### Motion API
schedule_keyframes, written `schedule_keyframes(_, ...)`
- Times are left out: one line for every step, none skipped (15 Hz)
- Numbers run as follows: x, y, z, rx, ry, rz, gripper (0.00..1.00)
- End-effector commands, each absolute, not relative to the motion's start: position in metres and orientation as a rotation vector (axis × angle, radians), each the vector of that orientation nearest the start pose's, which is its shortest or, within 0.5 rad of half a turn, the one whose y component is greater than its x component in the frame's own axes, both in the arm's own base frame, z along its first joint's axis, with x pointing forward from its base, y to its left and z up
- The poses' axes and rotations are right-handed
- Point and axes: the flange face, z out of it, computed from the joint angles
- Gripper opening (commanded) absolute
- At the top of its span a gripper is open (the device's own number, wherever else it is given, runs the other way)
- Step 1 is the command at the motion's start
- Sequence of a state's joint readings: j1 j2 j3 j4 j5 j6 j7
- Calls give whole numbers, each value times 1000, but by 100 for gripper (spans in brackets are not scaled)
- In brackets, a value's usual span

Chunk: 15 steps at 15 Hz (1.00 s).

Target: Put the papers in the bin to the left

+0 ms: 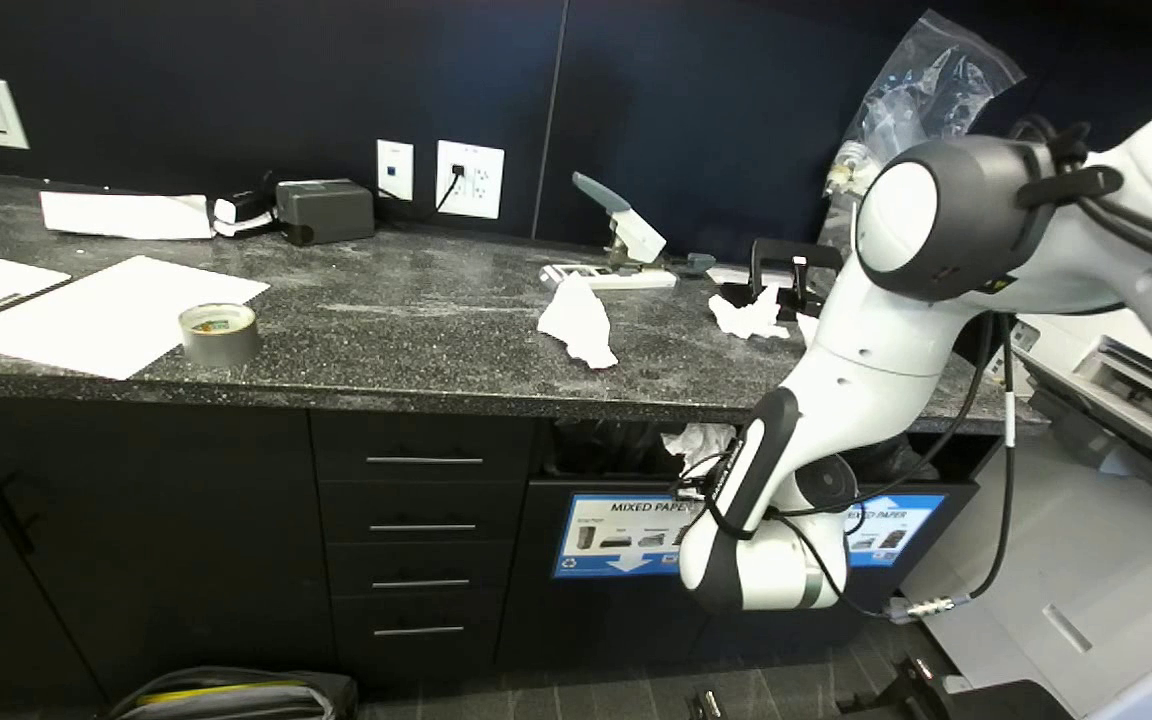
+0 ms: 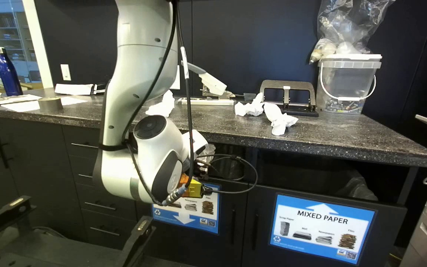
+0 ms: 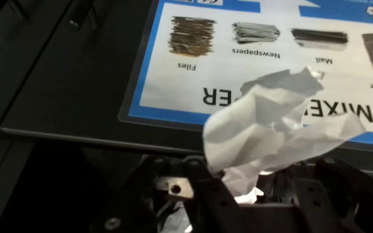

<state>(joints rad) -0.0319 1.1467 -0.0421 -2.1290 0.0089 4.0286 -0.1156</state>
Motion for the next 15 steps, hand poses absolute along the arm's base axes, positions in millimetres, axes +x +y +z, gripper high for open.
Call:
schedule_keyframes(504,-35,-37,-2935,-12,-1387,6)
schedule_keyframes(508,-32,-41,-2916,5,-1413,6)
schedule_keyframes(512,-30,-44,-2899,24,-1438,6)
schedule_keyframes(515,-29,-45,-2884,42,-1460,6)
schedule_keyframes(516,-27,-46,-2868,60,-1482,6)
schedule_keyframes(518,-24,-46,-2853,80,-1501,6)
schedule_keyframes(520,-22,-47,-2840,90,-1523,6)
schedule_keyframes(521,-20,-47,-2829,93,-1544,6)
schedule_keyframes(523,-18,-46,-2817,96,-1562,6)
schedule_keyframes(524,-17,-43,-2804,97,-1583,6)
schedule_keyframes(527,-14,-38,-2789,84,-1611,6)
schedule_keyframes(531,-11,-31,-2770,74,-1634,6)
schedule_keyframes(535,-8,-25,-2750,64,-1655,6)
schedule_keyframes(537,-6,-21,-2734,57,-1677,6)
schedule_keyframes(539,-3,-18,-2726,51,-1678,6)
